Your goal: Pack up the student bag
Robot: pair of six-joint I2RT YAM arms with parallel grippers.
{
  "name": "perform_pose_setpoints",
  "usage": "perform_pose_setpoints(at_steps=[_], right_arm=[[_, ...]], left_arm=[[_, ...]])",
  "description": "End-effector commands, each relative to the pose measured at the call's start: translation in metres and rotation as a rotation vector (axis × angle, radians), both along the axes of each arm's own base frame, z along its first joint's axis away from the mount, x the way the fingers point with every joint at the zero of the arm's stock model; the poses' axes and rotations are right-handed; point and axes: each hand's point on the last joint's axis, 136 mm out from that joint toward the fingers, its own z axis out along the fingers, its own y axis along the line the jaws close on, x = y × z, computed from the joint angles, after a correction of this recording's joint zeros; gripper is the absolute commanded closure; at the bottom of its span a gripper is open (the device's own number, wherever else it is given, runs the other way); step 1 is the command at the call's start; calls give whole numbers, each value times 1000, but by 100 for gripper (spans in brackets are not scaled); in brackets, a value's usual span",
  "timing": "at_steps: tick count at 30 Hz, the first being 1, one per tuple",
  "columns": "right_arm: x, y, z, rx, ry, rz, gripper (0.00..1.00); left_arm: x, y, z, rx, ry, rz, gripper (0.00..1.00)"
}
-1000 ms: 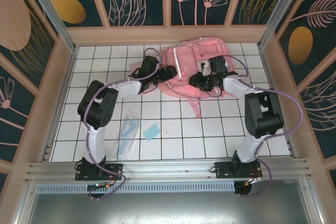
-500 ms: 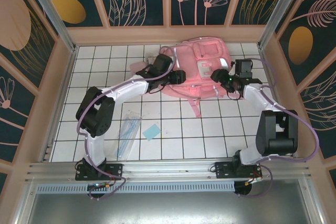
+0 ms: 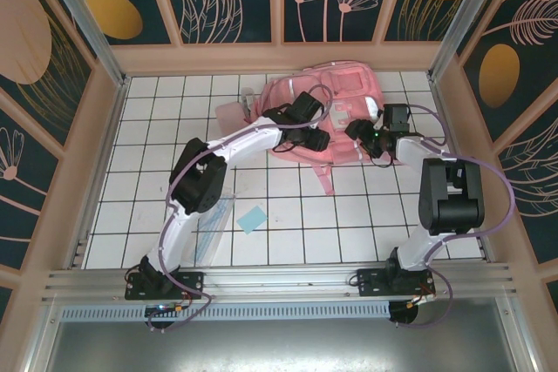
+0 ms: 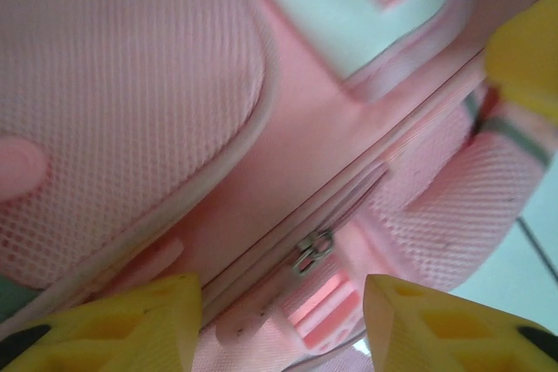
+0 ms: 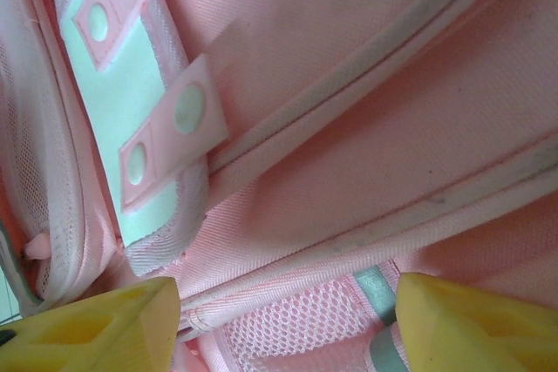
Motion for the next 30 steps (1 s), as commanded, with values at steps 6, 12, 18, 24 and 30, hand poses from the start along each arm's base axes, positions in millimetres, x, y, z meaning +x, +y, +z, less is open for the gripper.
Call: perform_pose_setpoints(at_steps=[6, 12, 18, 24, 30], right_arm=[[3, 0, -4, 4, -8, -11, 33], [3, 1, -8, 7, 1, -14, 33], [8, -1, -26, -12, 36, -58, 36], [22, -15, -52, -105, 111, -150, 35], [33, -12, -57, -69, 99, -177, 87]], left_arm=[[-11, 7, -14, 11, 119, 58, 36], [-8, -1, -17, -37, 165, 123, 33], [-22, 0, -19, -50, 224, 110, 39], [-20, 7, -53, 15, 233, 115, 42], [-25, 3, -54, -27, 253, 102, 40]])
